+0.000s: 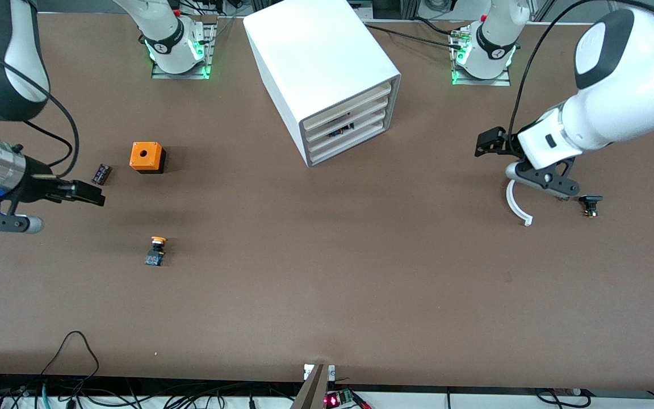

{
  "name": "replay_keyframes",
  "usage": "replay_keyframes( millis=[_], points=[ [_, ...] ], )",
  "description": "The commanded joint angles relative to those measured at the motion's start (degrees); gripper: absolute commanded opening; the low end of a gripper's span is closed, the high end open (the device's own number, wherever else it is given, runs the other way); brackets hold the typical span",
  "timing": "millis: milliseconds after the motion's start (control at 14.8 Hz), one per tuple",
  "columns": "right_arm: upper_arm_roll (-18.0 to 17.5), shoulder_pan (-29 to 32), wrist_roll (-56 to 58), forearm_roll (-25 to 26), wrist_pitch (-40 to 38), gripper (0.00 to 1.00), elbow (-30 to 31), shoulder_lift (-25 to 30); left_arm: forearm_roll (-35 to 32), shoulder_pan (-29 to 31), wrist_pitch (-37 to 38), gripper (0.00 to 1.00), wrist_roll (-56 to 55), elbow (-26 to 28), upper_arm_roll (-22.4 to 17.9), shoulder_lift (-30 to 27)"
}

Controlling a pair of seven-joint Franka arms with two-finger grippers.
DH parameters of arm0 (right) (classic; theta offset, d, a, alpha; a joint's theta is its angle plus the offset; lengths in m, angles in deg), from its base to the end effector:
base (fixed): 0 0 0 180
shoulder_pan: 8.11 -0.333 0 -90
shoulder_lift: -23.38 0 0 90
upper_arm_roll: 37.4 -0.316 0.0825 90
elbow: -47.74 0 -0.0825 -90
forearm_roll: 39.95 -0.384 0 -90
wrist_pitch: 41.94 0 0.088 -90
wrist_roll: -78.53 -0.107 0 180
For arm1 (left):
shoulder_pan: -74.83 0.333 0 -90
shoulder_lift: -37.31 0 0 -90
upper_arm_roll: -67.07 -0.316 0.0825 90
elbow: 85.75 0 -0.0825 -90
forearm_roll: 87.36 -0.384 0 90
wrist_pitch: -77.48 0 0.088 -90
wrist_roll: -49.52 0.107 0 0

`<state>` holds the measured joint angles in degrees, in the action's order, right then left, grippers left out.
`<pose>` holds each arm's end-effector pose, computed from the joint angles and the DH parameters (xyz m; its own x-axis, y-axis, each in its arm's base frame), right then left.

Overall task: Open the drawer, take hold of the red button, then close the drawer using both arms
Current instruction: 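Reach the left gripper toward the drawer handle while the right gripper moves inward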

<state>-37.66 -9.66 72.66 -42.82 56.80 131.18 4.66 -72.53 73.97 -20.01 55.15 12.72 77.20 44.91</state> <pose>0.6533 0.0249 0.4936 0.9948 -0.0785 -0.0647 -0.0814 -0.9957 -0.0440 0.5725 -0.1311 0.4941 0.9600 -0.2507 -0.1250 -0.2078 -0.9366 0.2821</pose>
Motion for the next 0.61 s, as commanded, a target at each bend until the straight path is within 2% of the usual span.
replay_keyframes(
  millis=[0,338,540],
  points=[
    [-0.35,0.32,0.07,-0.56,2.50,0.99,-0.82,-3.33,6.41,-0.37,1.69,1.00,1.14,-4.43,0.41,3.99],
    [-0.53,-0.90,-0.02,-0.91,9.53,0.99,-0.21,-9.40,23.72,-0.28,3.71,1.00,1.31,-4.43,4.71,10.49],
    [-0.53,-2.31,0.07,-0.83,12.52,0.99,-0.21,-11.68,28.06,0.50,3.80,1.00,9.80,-3.73,5.16,12.95]
  ],
)
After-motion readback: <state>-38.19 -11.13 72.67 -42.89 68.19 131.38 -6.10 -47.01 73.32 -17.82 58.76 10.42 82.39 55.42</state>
